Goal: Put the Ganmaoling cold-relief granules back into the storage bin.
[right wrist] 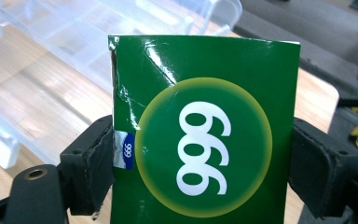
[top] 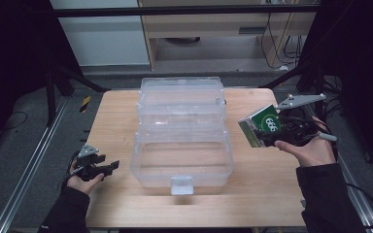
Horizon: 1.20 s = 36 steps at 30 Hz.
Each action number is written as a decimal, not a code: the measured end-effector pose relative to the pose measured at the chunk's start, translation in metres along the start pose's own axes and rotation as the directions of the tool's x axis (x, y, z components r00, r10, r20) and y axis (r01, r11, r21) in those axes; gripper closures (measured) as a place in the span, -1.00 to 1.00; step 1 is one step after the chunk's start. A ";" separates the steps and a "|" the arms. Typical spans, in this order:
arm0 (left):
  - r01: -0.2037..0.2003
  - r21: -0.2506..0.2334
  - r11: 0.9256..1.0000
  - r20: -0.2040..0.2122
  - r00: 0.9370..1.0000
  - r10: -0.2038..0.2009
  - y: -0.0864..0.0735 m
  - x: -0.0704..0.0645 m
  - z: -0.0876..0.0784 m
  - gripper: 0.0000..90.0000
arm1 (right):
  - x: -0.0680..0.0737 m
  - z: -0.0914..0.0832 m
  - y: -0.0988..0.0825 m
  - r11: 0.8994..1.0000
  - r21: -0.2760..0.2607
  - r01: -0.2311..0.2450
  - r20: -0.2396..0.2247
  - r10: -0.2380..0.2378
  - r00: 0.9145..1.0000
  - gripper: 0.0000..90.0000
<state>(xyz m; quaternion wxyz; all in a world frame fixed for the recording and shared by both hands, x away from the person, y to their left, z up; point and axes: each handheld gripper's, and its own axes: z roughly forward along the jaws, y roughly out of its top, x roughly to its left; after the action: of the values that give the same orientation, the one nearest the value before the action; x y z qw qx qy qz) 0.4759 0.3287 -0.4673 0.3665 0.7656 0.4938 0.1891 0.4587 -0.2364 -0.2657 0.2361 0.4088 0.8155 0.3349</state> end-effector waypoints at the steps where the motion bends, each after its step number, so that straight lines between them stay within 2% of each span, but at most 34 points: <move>1: 0.000 0.001 1.000 -0.001 1.000 0.000 0.000 0.000 0.000 -0.30 | 0.001 0.000 0.002 1.000 -0.006 0.008 -0.008 -0.008 1.000 -0.59; 7: 0.000 0.002 1.000 0.001 1.000 0.000 0.000 0.000 0.000 -0.30 | 0.004 0.003 0.010 0.998 -0.028 0.056 -0.084 -0.058 0.995 -0.59; 13: 0.000 0.002 1.000 0.002 1.000 0.000 0.000 0.000 0.001 -0.30 | 0.009 0.008 0.018 0.993 -0.033 0.111 -0.159 -0.115 0.981 -0.59; 20: 0.002 0.003 1.000 0.003 1.000 -0.002 0.000 0.000 0.001 -0.30 | 0.015 0.017 0.028 0.983 -0.035 0.180 -0.243 -0.183 0.953 -0.58; 28: 0.003 0.004 1.000 0.003 1.000 -0.003 0.000 0.001 0.001 -0.30 | 0.020 0.030 0.038 0.971 -0.026 0.236 -0.330 -0.231 0.915 -0.58; 31: 0.001 0.006 1.000 0.003 1.000 -0.001 0.000 0.001 0.001 -0.30 | 0.021 0.035 0.041 0.966 -0.022 0.259 -0.350 -0.250 0.903 -0.58; 36: 0.000 0.007 1.000 0.003 1.000 0.000 0.000 0.001 0.001 -0.30 | 0.024 0.045 0.045 0.947 -0.020 0.321 -0.375 -0.305 0.875 -0.58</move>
<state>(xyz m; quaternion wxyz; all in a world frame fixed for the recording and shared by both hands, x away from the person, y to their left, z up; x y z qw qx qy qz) 0.4768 0.3289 -0.4685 0.3645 0.7671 0.4939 0.1865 0.4983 -0.1810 -0.2645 0.1192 0.2052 0.9076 0.3463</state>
